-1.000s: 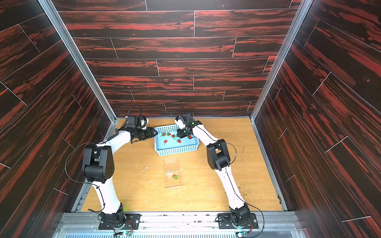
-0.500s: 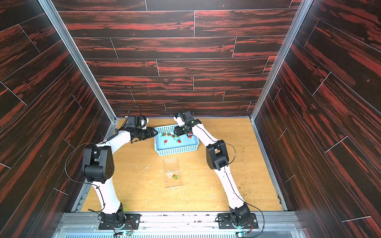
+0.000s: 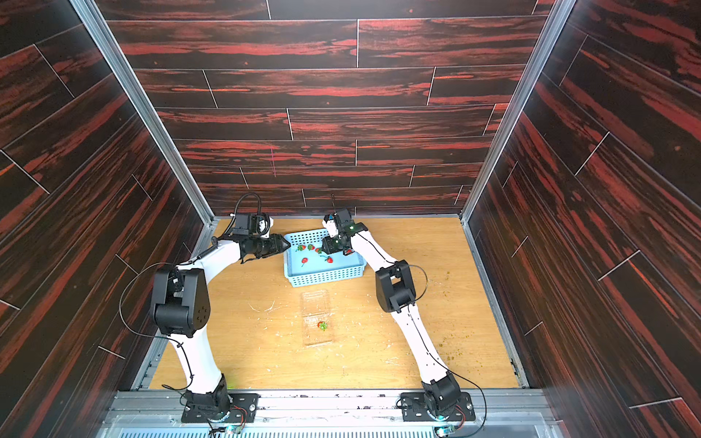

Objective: Pack strawberries into containers
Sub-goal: Pick up the strawberry from the basket.

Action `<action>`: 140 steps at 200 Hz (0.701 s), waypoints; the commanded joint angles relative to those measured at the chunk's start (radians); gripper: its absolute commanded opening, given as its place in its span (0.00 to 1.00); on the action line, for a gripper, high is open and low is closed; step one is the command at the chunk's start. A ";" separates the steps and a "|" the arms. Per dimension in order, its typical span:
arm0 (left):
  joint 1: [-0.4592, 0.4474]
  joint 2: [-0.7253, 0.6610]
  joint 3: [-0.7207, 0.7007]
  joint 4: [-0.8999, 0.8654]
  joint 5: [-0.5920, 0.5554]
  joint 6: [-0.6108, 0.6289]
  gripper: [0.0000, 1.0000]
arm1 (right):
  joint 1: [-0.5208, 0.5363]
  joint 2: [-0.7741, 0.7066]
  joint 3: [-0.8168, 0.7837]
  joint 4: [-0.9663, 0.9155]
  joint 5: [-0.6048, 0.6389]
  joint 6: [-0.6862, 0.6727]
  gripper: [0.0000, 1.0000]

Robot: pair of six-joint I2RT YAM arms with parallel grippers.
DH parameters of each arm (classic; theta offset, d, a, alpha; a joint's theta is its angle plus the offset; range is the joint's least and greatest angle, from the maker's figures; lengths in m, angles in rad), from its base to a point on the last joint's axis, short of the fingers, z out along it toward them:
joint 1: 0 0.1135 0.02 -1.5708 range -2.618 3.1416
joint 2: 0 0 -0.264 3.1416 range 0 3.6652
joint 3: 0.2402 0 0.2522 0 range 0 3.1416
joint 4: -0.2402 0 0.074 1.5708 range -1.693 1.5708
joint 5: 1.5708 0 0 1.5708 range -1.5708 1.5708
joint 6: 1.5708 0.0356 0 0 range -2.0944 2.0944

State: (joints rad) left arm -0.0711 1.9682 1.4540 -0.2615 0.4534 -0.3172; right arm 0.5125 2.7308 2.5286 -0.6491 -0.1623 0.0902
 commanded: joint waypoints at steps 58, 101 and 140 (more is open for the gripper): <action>0.007 -0.063 -0.012 -0.016 0.005 0.019 0.59 | 0.029 0.040 0.016 -0.068 0.106 -0.024 0.45; 0.007 -0.068 -0.017 -0.018 0.001 0.023 0.59 | 0.041 0.036 0.019 -0.082 0.162 -0.050 0.42; 0.009 -0.072 -0.020 -0.021 -0.002 0.024 0.59 | 0.057 0.040 0.017 -0.093 0.227 -0.085 0.44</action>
State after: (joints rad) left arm -0.0696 1.9633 1.4528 -0.2626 0.4526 -0.3103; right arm 0.5556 2.7308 2.5332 -0.6724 -0.0006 0.0372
